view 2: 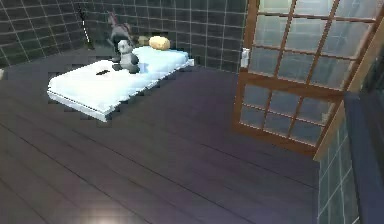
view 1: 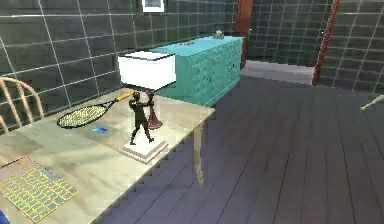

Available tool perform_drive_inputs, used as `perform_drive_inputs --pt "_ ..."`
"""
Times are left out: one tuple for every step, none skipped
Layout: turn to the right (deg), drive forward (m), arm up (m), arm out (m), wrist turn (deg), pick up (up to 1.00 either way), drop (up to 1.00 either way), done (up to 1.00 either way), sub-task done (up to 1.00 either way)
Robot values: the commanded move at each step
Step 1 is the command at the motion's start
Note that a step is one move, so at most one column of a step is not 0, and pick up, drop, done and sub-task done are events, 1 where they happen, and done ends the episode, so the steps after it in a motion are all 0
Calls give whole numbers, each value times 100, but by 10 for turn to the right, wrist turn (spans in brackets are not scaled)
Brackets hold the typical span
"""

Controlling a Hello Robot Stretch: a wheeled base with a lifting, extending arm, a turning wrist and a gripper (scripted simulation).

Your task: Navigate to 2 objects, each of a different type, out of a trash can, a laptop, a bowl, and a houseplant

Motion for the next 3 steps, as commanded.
perform_drive_inputs --pt "300 0 0 0 0 0 0 0 0" --pt "0 15 0 0 0 0 0 0 0" --pt "-450 0 0 0 0 0 0 0 0"
